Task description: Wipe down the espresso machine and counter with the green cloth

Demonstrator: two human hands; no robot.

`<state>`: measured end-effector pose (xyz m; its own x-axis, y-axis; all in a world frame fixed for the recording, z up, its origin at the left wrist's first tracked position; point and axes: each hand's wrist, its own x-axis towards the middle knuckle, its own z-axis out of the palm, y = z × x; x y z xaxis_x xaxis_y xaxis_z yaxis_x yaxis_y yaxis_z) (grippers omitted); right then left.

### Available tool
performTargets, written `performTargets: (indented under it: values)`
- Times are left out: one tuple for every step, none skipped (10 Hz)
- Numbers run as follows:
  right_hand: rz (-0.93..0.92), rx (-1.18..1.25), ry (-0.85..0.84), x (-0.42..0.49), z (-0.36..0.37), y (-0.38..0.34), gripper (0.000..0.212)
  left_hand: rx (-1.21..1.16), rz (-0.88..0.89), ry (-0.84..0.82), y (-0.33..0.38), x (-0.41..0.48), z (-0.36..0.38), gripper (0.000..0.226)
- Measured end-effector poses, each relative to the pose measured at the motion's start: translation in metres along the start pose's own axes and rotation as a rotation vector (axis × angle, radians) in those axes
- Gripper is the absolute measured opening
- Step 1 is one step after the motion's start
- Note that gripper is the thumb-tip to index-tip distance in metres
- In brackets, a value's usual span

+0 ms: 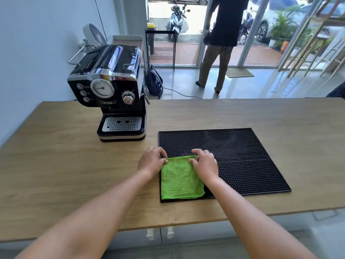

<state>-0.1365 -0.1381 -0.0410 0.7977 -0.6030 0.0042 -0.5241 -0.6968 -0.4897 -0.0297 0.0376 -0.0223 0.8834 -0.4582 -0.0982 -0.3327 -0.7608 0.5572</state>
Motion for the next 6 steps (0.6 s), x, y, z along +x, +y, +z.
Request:
performTargets:
  values:
    - [-0.164, -0.162, 0.117, -0.005, 0.004, -0.001, 0.037, 0.027, 0.016, 0.02, -0.001, -0.002, 0.001, 0.01]
    - [-0.322, -0.272, 0.201, -0.011, 0.013, 0.001, 0.029, 0.007, 0.009, 0.038, -0.002, -0.003, 0.002, 0.004]
    - [-0.332, -0.317, 0.152, -0.018, 0.016, 0.002, 0.024, 0.004, 0.02, 0.053, -0.002, -0.002, 0.002, 0.006]
    - [-0.31, -0.325, 0.123, -0.019, 0.015, 0.0, 0.028, 0.017, 0.038, 0.036, -0.001, -0.003, 0.0, 0.01]
    - [-0.269, -0.34, 0.093, -0.018, 0.013, -0.004, 0.029, 0.023, 0.077, 0.0, -0.005, -0.002, -0.002, 0.015]
    - [-0.215, -0.302, 0.137, -0.019, 0.016, -0.014, 0.028, 0.035, 0.079, 0.027, -0.017, -0.006, -0.012, 0.022]
